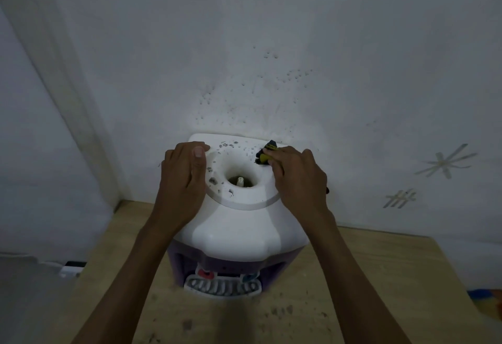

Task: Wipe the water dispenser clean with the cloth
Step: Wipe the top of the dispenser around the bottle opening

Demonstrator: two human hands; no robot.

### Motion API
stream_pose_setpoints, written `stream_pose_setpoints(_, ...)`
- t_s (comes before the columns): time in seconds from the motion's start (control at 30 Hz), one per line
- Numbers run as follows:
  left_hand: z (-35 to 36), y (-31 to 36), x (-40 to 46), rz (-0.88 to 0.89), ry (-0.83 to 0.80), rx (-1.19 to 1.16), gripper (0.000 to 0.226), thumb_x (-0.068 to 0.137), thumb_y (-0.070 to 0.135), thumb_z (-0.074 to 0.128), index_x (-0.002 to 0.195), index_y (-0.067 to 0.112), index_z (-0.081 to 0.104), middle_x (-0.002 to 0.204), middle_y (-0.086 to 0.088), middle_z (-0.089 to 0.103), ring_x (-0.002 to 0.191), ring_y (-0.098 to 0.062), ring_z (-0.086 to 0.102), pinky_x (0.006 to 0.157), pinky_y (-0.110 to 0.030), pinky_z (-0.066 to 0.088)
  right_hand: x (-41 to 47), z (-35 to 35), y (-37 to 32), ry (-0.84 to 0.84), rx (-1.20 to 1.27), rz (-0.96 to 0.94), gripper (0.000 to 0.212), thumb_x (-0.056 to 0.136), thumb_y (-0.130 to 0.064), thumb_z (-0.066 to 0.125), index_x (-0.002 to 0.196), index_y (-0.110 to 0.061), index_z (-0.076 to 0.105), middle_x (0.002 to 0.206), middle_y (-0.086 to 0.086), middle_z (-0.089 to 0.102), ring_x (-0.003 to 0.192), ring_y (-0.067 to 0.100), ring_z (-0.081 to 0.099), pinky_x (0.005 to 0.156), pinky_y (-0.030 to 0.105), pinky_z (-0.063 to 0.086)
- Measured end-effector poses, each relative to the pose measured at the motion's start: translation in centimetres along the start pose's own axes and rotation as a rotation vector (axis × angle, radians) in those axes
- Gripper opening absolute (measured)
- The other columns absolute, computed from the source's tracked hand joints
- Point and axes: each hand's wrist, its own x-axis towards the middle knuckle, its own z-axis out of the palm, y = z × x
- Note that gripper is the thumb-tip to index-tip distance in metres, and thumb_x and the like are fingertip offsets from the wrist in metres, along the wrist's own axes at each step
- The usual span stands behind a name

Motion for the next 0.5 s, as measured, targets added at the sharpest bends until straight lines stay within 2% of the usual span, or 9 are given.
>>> stream_pose_setpoints(0.13, 0.1, -0.1, 0.0, 0.010, -0.012, 0.007, 0.050, 0.108, 0.046, 0.021, 0.123, 0.020, 0.062, 0.122, 0.008, 0.058, 0.112, -0.005, 0.043, 0.100, -0.031, 0.034, -2.3, -0.1, 0.1, 0.097, 0.010, -0.019, 0.028, 0.105, -0.024, 0.055, 0.123, -0.039, 0.072, 0.121, -0.013, 0.070, 0.087, 0.017, 0.051, 0.060, 0.030, 0.043)
stream_pose_setpoints(0.23, 0.2, 0.0, 0.0, 0.027, -0.019, 0.028, 0.049, 0.109, 0.046, 0.020, 0.119, 0.021, 0.061, 0.118, 0.010, 0.056, 0.110, -0.007, 0.043, 0.098, -0.031, 0.033, -1.5, 0.4, 0.0, 0.122, -0.029, 0.025, 0.028, 0.105, -0.024, 0.057, 0.124, -0.037, 0.071, 0.115, -0.011, 0.072, 0.086, 0.019, 0.053, 0.059, 0.029, 0.039)
stream_pose_setpoints(0.37, 0.2, 0.2, 0.0, 0.035, -0.027, 0.046, 0.052, 0.107, 0.048, 0.018, 0.117, 0.020, 0.061, 0.115, 0.010, 0.055, 0.108, -0.008, 0.042, 0.096, -0.025, 0.029, 1.4, 1.0, -1.5, 0.051, -0.058, -0.028, 0.030, 0.107, -0.022, 0.054, 0.128, -0.035, 0.070, 0.116, -0.009, 0.071, 0.093, 0.023, 0.051, 0.061, 0.031, 0.039)
stream_pose_setpoints(0.5, 0.1, 0.1, 0.0, 0.012, -0.007, 0.014, 0.053, 0.107, 0.049, 0.019, 0.120, 0.020, 0.061, 0.118, 0.010, 0.056, 0.109, -0.005, 0.041, 0.097, -0.025, 0.030, 1.5, 0.5, -0.6, 0.005, -0.041, -0.128, 0.031, 0.107, -0.027, 0.052, 0.128, -0.043, 0.069, 0.122, -0.017, 0.069, 0.091, 0.020, 0.050, 0.062, 0.030, 0.040)
